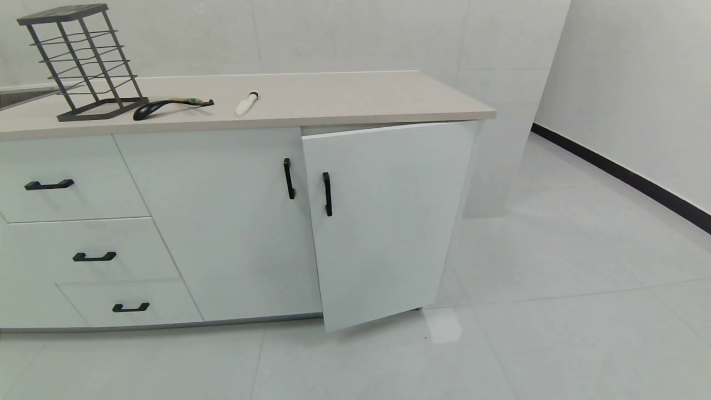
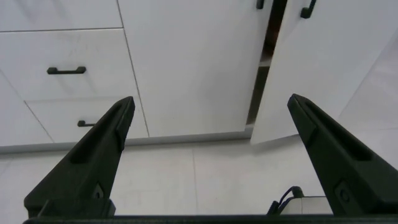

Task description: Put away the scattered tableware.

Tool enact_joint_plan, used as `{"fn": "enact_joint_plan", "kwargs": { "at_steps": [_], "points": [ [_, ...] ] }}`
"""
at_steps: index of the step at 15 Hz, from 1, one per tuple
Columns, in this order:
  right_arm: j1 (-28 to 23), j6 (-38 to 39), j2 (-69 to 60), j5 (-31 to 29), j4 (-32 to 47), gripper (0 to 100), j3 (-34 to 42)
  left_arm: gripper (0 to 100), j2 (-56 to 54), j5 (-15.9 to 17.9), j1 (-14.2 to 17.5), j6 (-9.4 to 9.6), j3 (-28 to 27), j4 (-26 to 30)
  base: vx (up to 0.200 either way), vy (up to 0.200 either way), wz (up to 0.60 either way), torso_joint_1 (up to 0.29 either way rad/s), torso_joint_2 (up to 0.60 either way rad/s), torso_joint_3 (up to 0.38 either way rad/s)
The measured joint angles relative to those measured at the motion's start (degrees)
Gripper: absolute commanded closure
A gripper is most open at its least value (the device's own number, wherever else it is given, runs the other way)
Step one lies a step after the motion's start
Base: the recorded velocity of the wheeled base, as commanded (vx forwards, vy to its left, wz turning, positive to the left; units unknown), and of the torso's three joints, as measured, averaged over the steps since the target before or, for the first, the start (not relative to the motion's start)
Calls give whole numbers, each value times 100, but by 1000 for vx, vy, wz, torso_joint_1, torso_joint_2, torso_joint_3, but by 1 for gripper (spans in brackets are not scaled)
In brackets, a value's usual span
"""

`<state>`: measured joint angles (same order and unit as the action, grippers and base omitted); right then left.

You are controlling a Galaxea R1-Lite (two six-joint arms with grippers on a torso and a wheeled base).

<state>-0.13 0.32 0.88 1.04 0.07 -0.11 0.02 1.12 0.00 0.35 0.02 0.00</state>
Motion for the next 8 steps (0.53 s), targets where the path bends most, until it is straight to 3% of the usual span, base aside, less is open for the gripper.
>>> {"fn": "enact_joint_plan", "kwargs": {
  "at_steps": [1,4,5,8],
  "points": [
    [2,30,-9,-2,2,100,0,0,0,0,0,-2,-2,0,0,200,0,-2,-2,2],
    [4,37,-22,-2,0,100,1,0,0,2,0,5,-2,0,200,200,0,2,6,1],
    [4,28,-24,-6,2,100,1,0,0,0,0,2,-2,0,200,0,600,-2,-2,2],
    [4,-32,-24,-26,-5,100,0,0,0,0,0,5,-2,5,0,0,600,4,2,1]
  ]
}}
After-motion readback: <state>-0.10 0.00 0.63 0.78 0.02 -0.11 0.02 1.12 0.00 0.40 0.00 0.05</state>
